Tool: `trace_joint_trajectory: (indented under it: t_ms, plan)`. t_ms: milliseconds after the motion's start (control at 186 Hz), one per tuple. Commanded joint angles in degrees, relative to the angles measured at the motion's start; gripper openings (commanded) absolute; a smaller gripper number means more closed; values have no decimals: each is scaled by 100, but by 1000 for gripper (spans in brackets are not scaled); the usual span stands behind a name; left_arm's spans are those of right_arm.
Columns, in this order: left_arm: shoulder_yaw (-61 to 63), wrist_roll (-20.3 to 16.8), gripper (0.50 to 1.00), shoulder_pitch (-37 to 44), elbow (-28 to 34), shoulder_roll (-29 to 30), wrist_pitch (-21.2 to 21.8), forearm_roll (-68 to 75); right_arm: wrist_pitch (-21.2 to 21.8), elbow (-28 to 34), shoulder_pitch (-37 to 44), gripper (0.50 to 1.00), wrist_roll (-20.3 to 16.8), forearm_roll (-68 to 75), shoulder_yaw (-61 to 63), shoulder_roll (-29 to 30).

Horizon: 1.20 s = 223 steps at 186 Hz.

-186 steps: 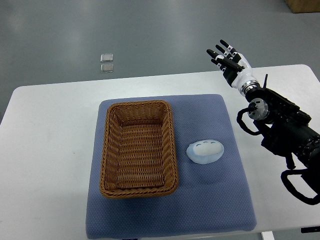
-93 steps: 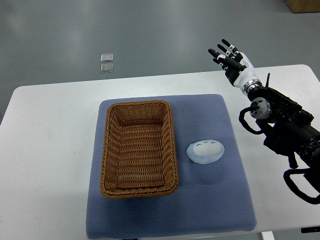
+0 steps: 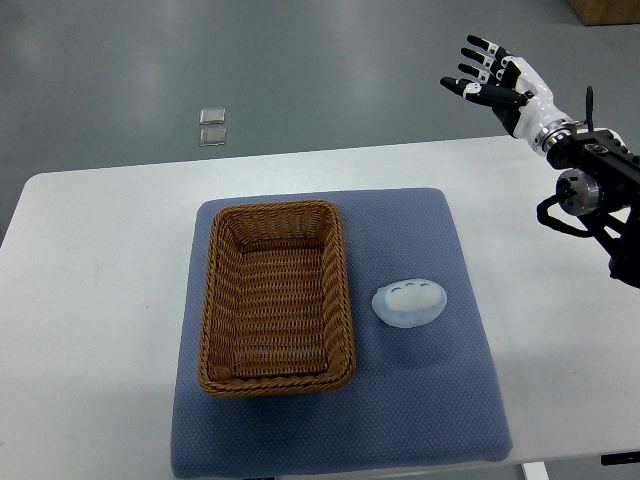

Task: Place blue toy in brown basket
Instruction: 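Swing the right hand down and over the white-blue plush toy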

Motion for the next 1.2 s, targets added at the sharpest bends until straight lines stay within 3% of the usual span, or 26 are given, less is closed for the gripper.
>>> trace_joint_trajectory:
  t_ms: [0,226,485,690,868,1024,1196]
  plan:
    - [0,0,1000,-8,0,0,1,1,58,565,8,905,-14,-873,-526,-454]
    - [0,0,1000,-26,0,0,1,1,234,1866,69,905,-251,-2738,-1353,-1465]
    - [0,0,1000,-26,0,0,1,1,1007,3263,473,905,-1060,-4065,-2082,-2353]
    - [0,0,1000,-26,0,0,1,1,1780,3316,1088,903,-1534,-4144,-2267,-2362]
    - [0,0,1000,-26,0,0,1,1,2545,3439,1221,903,-1631,-4153,-2284,-2204]
    - [0,0,1000,-26,0,0,1,1,2932,3527,1221,903,-1728,-4162,-2328,-2011]
    - [0,0,1000,-26,0,0,1,1,2967,3545,1203,903,-1728,-4162,-2337,-1712]
